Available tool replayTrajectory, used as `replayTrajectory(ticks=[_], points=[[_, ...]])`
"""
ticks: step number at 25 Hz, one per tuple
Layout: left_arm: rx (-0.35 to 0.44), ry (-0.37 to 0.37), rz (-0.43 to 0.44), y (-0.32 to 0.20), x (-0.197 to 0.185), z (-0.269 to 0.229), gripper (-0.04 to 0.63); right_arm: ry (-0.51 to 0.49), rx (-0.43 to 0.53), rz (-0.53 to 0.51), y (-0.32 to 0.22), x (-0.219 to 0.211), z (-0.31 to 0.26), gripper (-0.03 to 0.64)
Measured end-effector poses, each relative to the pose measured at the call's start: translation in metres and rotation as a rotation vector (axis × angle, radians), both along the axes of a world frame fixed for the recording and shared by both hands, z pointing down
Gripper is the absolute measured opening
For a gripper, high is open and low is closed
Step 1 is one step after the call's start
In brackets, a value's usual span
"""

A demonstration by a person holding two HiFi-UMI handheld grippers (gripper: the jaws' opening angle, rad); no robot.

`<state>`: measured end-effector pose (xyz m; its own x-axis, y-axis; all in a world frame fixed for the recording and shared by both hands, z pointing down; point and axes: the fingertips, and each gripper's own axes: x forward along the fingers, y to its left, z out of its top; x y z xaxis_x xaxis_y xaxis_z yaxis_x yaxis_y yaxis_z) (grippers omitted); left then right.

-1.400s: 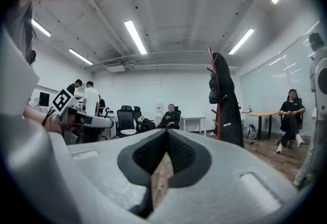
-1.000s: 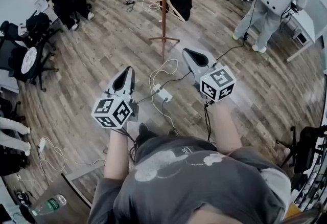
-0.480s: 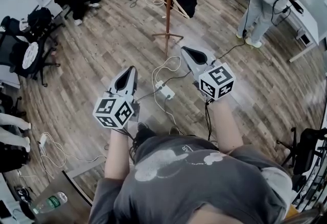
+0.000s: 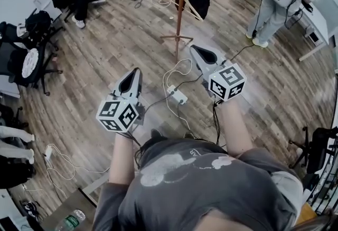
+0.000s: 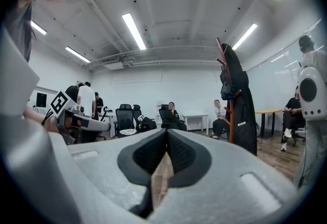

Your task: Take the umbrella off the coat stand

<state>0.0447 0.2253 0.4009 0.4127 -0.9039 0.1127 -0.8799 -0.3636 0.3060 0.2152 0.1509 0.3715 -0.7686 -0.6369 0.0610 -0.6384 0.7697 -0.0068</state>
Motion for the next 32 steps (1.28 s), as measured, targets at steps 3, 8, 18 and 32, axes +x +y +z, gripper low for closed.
replayTrajectory(ticks=[3, 8, 18, 32], points=[[0.016, 0.007, 0.014, -0.013, -0.031, -0.006, 0.003, -0.018, 0.000, 0.018, -0.012, -0.029, -0.005, -0.002], [0.030, 0.006, 0.036, -0.032, -0.080, -0.010, 0.003, -0.038, 0.007, 0.041, -0.026, -0.076, -0.010, -0.002], [0.052, -0.010, 0.054, -0.049, -0.163, -0.012, 0.003, -0.044, -0.006, 0.090, -0.037, -0.137, -0.004, -0.002], [0.058, 0.003, 0.022, -0.098, -0.206, -0.003, 0.003, -0.053, -0.039, 0.077, -0.089, -0.180, 0.012, -0.002]])
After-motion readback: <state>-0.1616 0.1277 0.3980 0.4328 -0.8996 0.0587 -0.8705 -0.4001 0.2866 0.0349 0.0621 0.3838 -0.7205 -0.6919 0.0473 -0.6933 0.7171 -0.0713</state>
